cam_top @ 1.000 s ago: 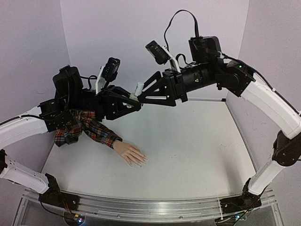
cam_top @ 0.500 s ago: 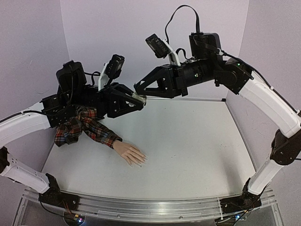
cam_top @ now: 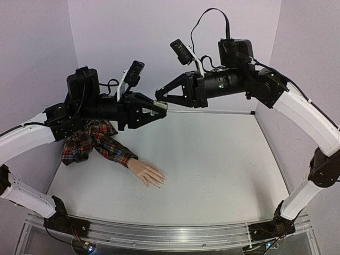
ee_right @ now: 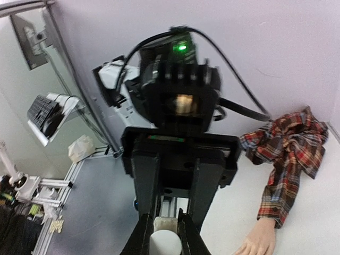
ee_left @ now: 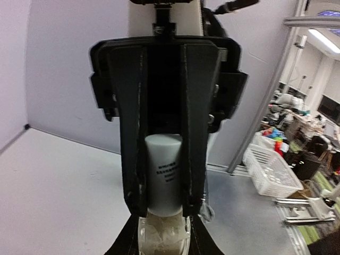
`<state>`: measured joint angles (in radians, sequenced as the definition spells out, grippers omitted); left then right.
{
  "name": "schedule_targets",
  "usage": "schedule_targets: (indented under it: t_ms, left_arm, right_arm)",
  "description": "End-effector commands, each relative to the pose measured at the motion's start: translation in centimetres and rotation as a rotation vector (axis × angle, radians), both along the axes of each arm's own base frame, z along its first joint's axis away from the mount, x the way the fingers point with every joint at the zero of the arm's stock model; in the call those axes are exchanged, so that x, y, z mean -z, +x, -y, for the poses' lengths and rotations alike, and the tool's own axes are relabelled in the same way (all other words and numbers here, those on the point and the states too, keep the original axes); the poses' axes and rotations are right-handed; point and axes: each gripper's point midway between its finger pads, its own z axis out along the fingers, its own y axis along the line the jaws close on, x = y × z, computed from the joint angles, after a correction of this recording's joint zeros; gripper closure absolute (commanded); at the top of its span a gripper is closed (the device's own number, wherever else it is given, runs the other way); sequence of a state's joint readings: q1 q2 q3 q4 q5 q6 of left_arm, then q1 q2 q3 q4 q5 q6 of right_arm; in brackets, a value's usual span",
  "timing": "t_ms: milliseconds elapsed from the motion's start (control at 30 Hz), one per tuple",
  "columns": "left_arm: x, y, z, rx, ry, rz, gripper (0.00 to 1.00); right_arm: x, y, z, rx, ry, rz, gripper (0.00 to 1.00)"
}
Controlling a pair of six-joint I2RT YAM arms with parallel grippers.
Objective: Paint the nails
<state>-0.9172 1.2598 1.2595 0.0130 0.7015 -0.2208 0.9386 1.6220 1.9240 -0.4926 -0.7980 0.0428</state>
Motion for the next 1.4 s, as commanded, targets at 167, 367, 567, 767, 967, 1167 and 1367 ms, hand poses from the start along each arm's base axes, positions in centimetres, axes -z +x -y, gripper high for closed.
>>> schedule_targets:
  t_ms: [167,367,567,767,967,1167,1367]
  left_arm:
    - [-4.4,12.9,-4.7,-0.827,-0.062,0.358,1.0]
    - [-3.5,16.1,-2.1,-0.888,-0.039,0.399,1.0]
    - [-1.2,17.2,-0.6,-0.876,-0.03,0.339,1.0]
    - [-0.1,15.3,0.0,-0.76,-0.03,0.274,1.0]
    - [0.1,10.3,0.4,-0.506,-0.016,0.207,1.0]
    - [-1.2,2.7,0.1,-0.136,-0.048,0.148,1.0]
    - [-2.5,-2.2,-0.4,0.14,-0.076,0.088,1.0]
  right_arm:
    - [4.2,12.2,4.6,0.99,-0.129,-0.091,1.0]
    - [3.3,13.4,5.0,1.21,-0.136,-0.016,0.99]
    - [1.4,13.4,5.2,1.216,-0.11,-0.013,0.9]
    - [-0.8,12.0,6.1,1.139,-0.085,0.015,0.62]
    - [-1.6,8.2,5.7,0.824,-0.107,0.07,0.24]
    - [-1.3,2.3,4.4,0.298,-0.079,0.057,0.16]
    - [-3.1,-2.0,3.3,-0.018,-0.001,0.049,0.25]
